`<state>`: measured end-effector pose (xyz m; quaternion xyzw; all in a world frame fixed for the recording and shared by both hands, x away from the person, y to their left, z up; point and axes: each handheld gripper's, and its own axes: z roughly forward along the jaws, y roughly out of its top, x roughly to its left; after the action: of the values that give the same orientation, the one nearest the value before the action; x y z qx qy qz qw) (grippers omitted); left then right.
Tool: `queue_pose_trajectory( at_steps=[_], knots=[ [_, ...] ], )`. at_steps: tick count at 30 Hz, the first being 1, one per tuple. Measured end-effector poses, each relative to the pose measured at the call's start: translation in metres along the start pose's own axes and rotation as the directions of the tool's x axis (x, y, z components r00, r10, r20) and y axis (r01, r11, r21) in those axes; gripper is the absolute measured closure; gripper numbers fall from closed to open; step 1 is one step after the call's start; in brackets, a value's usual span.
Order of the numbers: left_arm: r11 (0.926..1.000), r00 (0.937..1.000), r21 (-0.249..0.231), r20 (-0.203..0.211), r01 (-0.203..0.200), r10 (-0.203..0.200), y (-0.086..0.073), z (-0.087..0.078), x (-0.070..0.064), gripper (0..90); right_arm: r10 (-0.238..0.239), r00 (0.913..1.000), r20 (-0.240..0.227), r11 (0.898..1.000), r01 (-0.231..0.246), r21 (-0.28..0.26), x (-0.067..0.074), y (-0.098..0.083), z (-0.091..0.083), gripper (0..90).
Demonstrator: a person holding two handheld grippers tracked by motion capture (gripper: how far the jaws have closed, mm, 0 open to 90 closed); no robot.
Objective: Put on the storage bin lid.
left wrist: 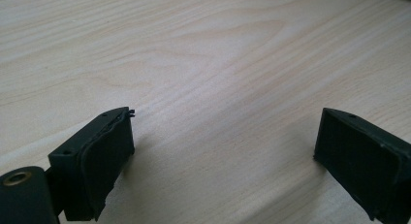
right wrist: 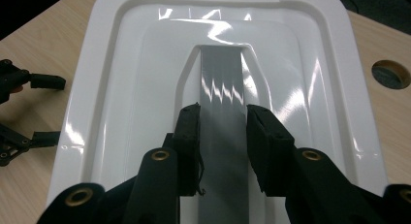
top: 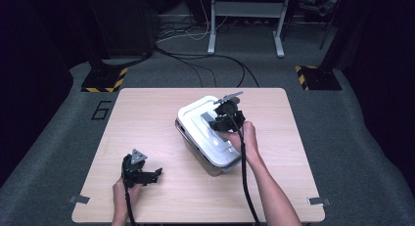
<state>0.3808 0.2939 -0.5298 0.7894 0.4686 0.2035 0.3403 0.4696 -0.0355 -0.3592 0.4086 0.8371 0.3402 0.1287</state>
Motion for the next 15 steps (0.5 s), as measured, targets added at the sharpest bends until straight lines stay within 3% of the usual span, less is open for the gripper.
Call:
queue_pose_trajectory(
  at_steps=[6,15],
  knots=[
    [1.0,1.0,0.001,0.0,0.004,-0.004,0.0,0.0,0.0,6.6,0.008,1.0,0.0,1.0,-0.008,0.022,0.005,0.001,0.011,66.8],
    [1.0,1.0,-0.001,0.0,0.003,-0.003,0.0,0.0,0.0,6.6,-0.006,0.9985,0.054,0.999,0.004,0.034,0.017,-0.001,0.022,66.8]
  ],
)
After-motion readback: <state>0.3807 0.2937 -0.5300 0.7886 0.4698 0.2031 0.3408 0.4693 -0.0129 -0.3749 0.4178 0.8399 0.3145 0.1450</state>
